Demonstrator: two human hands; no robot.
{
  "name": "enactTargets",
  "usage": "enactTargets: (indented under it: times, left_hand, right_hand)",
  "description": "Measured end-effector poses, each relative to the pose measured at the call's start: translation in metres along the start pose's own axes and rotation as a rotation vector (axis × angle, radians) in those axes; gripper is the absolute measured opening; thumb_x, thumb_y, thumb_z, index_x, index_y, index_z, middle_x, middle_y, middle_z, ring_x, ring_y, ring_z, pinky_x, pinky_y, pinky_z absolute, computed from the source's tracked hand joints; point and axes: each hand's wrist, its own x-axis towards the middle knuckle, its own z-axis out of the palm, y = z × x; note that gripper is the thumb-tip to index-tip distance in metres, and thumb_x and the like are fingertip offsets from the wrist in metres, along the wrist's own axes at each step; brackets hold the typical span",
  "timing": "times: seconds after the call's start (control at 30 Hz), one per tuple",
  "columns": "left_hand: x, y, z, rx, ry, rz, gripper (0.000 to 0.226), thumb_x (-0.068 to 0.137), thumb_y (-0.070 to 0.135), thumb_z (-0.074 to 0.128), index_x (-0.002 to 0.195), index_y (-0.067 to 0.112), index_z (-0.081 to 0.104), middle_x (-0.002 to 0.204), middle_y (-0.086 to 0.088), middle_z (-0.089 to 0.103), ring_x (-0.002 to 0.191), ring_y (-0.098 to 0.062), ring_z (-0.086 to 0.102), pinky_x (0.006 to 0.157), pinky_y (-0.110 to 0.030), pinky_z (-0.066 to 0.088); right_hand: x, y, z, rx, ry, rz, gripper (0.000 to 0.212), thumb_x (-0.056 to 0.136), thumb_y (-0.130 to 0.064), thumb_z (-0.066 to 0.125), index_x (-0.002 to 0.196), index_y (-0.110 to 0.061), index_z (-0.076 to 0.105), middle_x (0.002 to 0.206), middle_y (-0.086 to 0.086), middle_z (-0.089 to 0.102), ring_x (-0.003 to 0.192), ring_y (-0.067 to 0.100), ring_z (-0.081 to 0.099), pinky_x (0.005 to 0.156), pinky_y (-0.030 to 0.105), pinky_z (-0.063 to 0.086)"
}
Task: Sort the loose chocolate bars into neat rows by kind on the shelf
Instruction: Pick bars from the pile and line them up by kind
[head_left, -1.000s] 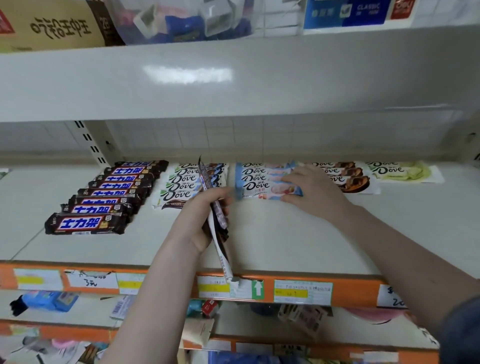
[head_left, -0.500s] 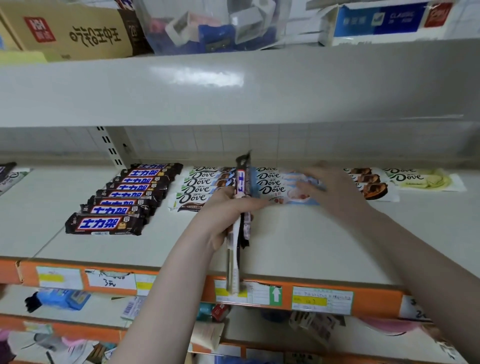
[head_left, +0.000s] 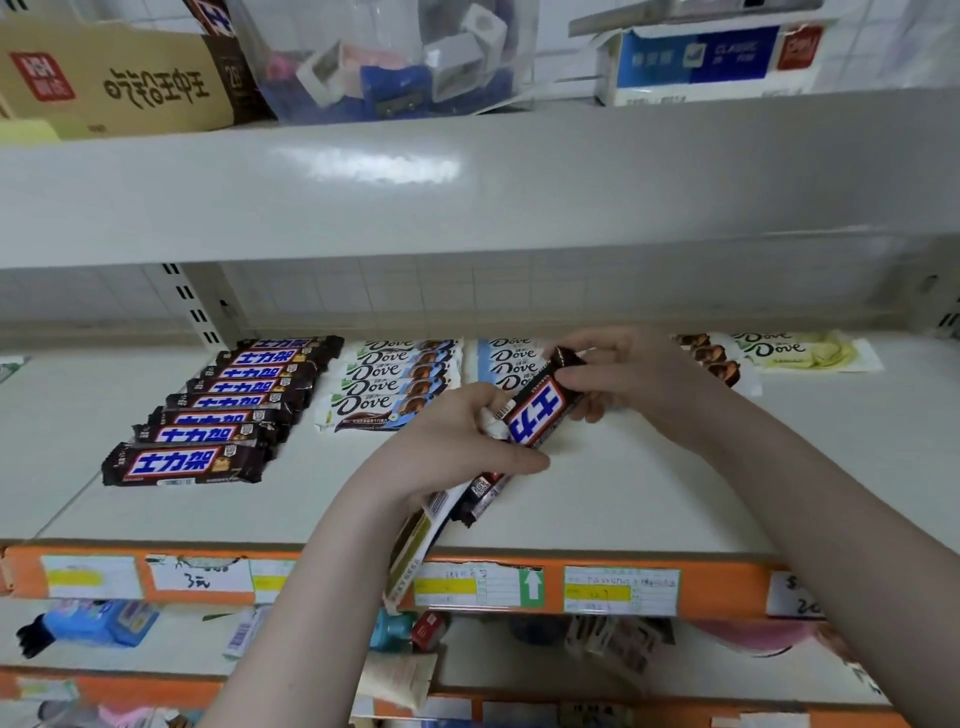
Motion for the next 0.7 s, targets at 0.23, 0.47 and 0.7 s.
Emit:
enactTargets:
  times: [0.23, 0.47, 0.7]
  left_hand:
    - [-0.008, -0.014, -0.007, -0.296, 0.094, -0.02, 0.021, 0.068, 0.008, 0.078, 0.078, 0.017, 0.063, 0.075, 0.001, 0.065, 0.056, -0.008, 0.055, 0.055, -0.016, 0.042]
    - [-0.015, -0.017, 0.008, -0.788, 0.319, -0.061, 0.03, 0.074, -0.005, 0.067, 0.065, 0.011, 0.043, 0.068, -0.012, 0.061, 0.047, -0.016, 0.059, 0.047, -0.022, 0.05]
    - [-0.034, -0.023, 0.016, -0.881, 0.468, -0.09, 0.021, 0.076, -0.001, 0.067, 0.069, 0.009, 0.05, 0.067, -0.012, 0.065, 0.046, -0.016, 0.06, 0.045, -0.024, 0.05]
  right_hand:
    - [-0.008, 0.019, 0.014, 0.309, 0.163, -0.05, 0.014, 0.084, -0.009, 0.061, 0.097, -0.014, 0.064, 0.072, 0.004, 0.072, 0.061, 0.013, 0.064, 0.059, 0.02, 0.052]
    - [-0.021, 0.029, 0.056, 0.143, 0.03, -0.004, 0.027, 0.079, -0.014, 0.068, 0.105, -0.018, 0.063, 0.093, 0.003, 0.071, 0.081, 0.011, 0.067, 0.061, 0.015, 0.05]
    - [-0.023, 0.033, 0.076, 0.091, -0.09, 0.007, 0.041, 0.077, -0.009, 0.07, 0.111, -0.026, 0.054, 0.087, 0.01, 0.071, 0.076, 0.017, 0.067, 0.06, 0.019, 0.053]
